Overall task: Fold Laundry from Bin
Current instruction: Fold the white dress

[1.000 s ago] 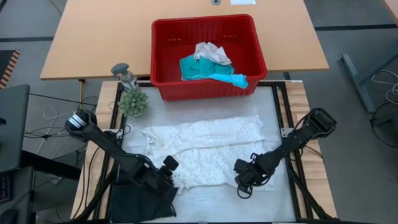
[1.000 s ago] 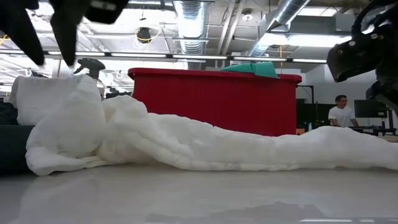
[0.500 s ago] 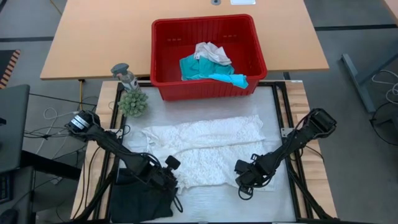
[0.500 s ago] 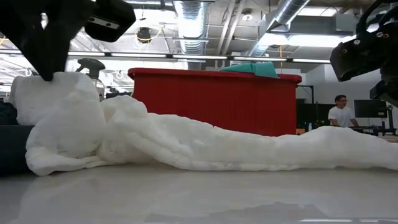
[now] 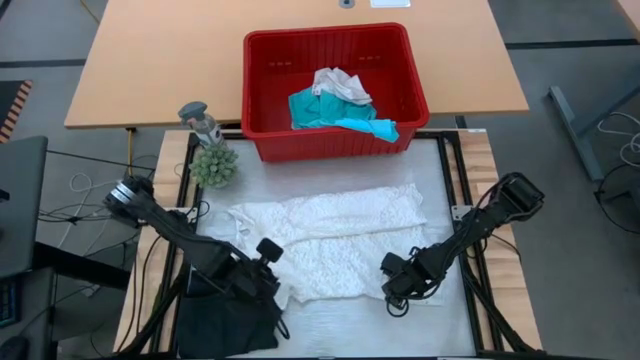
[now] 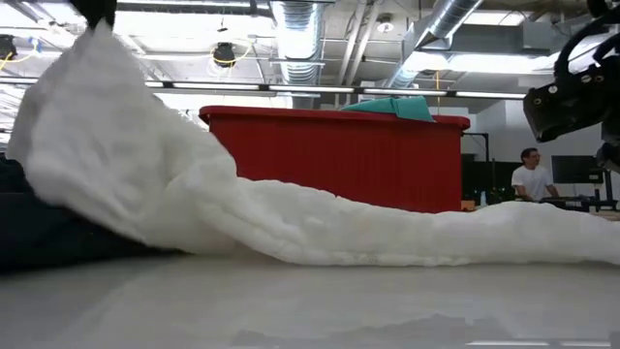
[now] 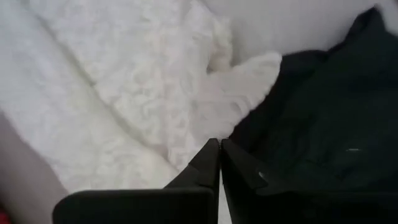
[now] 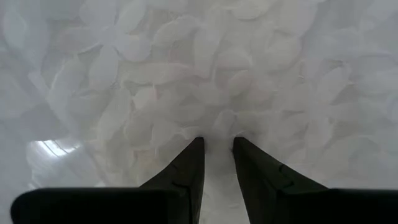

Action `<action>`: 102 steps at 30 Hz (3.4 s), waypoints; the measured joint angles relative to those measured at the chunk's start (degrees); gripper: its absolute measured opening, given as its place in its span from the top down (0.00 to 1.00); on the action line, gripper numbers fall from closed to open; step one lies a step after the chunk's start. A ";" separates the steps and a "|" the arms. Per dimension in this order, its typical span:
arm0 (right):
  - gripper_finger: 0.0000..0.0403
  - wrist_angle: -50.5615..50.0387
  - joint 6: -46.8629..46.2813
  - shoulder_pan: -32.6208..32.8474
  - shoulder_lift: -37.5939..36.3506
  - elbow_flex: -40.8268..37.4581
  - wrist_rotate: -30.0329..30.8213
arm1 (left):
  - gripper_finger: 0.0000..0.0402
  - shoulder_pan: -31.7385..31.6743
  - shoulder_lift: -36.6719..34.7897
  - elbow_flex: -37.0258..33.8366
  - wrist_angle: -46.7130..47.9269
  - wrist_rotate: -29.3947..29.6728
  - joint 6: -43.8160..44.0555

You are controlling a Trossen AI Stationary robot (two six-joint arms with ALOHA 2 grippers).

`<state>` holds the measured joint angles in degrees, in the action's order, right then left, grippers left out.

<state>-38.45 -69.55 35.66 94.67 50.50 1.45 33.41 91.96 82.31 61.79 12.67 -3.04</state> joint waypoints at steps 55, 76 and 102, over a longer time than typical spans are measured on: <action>0.71 2.33 -3.97 0.83 0.35 1.22 -1.58 | 0.76 -13.82 -45.80 -53.18 -30.60 10.66 21.84; 0.71 2.78 -4.10 1.03 0.31 1.25 -3.30 | 0.52 -23.53 -29.34 -52.93 -29.87 6.62 11.29; 0.71 3.18 -3.99 2.14 0.26 1.25 -2.84 | 0.85 -23.52 -29.25 -44.18 -20.62 2.82 8.57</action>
<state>-35.27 -73.54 37.80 94.94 51.75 -1.39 9.89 62.71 38.13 41.17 15.49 5.53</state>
